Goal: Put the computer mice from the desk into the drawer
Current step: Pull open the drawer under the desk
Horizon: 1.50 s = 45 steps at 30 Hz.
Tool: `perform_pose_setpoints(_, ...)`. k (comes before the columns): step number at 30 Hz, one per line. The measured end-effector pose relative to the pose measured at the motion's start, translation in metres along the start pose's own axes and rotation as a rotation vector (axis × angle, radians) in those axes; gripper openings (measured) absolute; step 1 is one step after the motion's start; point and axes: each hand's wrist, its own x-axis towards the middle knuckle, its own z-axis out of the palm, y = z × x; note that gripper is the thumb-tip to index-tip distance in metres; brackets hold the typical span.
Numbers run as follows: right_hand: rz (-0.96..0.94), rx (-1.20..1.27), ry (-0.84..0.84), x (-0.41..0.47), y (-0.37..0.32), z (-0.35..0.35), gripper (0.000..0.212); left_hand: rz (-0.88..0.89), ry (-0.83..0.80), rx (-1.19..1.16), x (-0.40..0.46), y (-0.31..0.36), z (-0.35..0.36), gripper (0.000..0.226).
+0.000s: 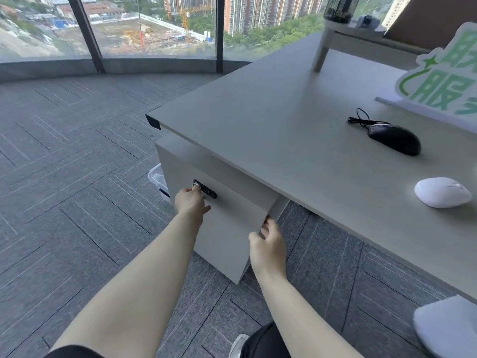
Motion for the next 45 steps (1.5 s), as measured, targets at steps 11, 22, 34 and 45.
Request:
perform_pose_setpoints(11,-0.172,-0.090,-0.111,-0.051,0.010,-0.013,0.022,-0.034,0.096,-0.072,-0.036,-0.021,-0.083,0.024)
perform_pose_setpoints(22,-0.131,-0.151,-0.729,-0.125,0.025,0.013,0.034,-0.048,0.235,-0.147,-0.102,-0.046,-0.220,0.026)
perform_pose_setpoints(34,-0.218,-0.299,-0.901,-0.185,0.024,0.028,0.032,-0.027,0.269,-0.105,-0.134,-0.063,-0.287,0.032)
perform_pose_setpoints(45,-0.432,-0.143,-0.209,-0.113,-0.047,-0.095,0.012,0.774,0.093,0.519,-0.209,0.015,-0.137,0.027)
